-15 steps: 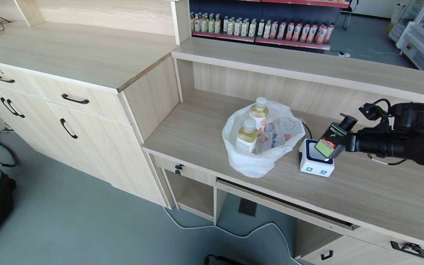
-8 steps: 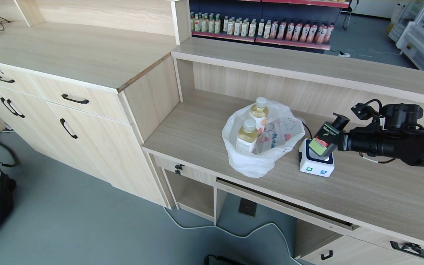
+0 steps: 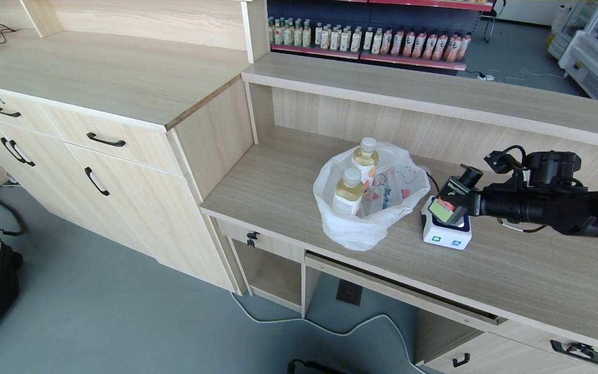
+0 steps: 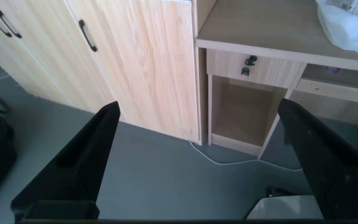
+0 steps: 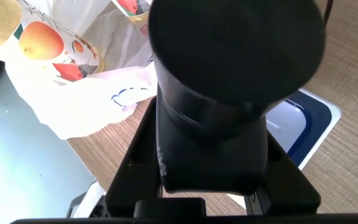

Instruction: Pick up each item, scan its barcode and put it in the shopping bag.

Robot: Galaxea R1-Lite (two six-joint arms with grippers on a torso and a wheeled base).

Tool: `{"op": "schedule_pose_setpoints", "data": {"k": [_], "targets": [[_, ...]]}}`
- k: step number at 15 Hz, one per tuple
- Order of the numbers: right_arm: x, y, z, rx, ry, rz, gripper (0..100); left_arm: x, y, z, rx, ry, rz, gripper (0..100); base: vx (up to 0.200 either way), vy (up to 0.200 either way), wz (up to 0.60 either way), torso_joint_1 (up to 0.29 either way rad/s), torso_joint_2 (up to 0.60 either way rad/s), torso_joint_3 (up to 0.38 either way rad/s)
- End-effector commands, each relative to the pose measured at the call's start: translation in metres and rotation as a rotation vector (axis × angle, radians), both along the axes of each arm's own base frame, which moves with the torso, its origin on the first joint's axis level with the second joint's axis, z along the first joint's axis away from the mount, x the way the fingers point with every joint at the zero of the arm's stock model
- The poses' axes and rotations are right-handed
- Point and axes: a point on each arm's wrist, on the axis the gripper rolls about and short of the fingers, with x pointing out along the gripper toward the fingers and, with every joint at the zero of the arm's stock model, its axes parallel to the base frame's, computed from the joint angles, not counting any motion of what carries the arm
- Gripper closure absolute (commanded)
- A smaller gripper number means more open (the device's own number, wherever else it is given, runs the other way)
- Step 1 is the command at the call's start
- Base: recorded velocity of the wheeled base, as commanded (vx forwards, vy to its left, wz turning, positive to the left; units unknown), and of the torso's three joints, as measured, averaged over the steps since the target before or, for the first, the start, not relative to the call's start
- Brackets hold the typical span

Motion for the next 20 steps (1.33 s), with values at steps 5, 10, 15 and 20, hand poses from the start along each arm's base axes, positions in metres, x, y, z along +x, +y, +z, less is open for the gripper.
{"op": "schedule_pose_setpoints", "data": {"k": [5,10,15,20], "targets": [[0.007,0.003,-0.007,0.001,0.006,0.01,100,0.0,0.0,0.0,0.0,-0.001,0.0,0,0.0,0.0,0.0,0.0,0.0,0.0],[0.009,0.005,-0.007,0.003,0.001,0.015,100,0.0,0.0,0.0,0.0,-0.001,0.0,0,0.0,0.0,0.0,0.0,0.0,0.0],[-0.063,0.001,0.074,-0.168,-0.222,0.018,100,0.0,0.0,0.0,0.0,-0.001,0.0,0,0.0,0.0,0.0,0.0,0.0,0.0],[-0.184,-0.038,0.088,-0.567,-0.343,-0.102,100,0.0,0.0,0.0,0.0,-0.001,0.0,0,0.0,0.0,0.0,0.0,0.0,0.0]]}}
